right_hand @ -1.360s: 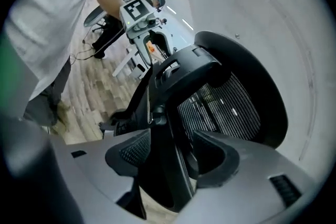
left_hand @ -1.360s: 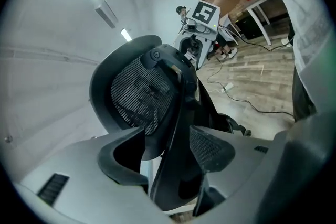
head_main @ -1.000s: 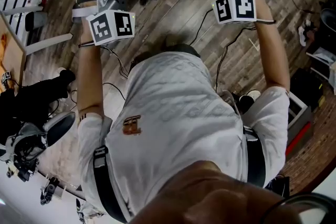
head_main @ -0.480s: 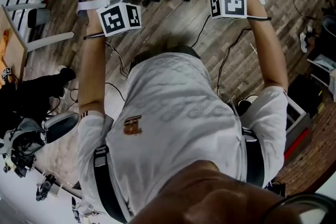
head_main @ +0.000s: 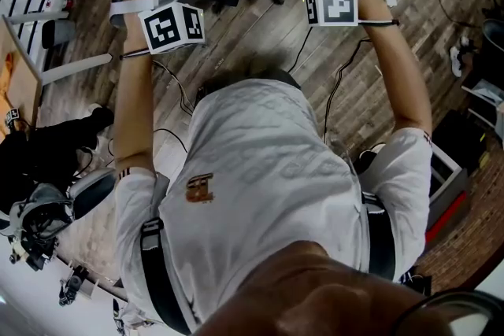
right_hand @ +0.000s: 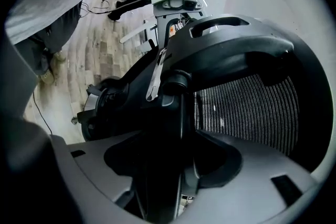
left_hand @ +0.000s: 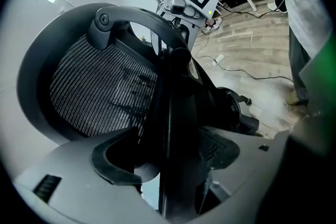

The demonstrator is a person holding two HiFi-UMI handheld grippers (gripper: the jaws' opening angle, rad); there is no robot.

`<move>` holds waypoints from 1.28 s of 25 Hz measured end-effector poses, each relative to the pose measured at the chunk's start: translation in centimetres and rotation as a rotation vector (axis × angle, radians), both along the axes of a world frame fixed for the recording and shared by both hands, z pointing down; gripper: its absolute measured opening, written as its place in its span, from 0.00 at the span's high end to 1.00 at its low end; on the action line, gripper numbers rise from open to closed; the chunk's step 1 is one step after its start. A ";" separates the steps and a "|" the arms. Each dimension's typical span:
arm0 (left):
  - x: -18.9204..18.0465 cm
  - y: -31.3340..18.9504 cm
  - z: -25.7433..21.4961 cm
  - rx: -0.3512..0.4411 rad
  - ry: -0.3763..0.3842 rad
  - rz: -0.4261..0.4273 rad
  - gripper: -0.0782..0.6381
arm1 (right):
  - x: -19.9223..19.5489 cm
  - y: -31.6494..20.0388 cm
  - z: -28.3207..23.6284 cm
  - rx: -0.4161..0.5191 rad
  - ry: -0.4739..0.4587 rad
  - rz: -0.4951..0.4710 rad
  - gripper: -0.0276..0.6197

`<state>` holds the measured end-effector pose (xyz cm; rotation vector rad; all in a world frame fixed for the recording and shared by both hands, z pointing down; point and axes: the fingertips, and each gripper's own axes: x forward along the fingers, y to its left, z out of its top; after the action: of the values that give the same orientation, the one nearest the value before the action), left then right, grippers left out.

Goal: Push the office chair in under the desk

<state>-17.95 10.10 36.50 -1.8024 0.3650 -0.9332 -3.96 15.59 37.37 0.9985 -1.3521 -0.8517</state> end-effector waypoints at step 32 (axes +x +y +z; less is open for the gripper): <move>6.6 -7.7 0.3 -0.017 0.064 -0.101 0.42 | 7.2 -9.9 0.5 0.049 0.024 -0.050 0.57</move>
<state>-11.30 2.36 36.85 -1.8463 0.4932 -0.9524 3.21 5.65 37.88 0.9930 -1.3461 -0.9355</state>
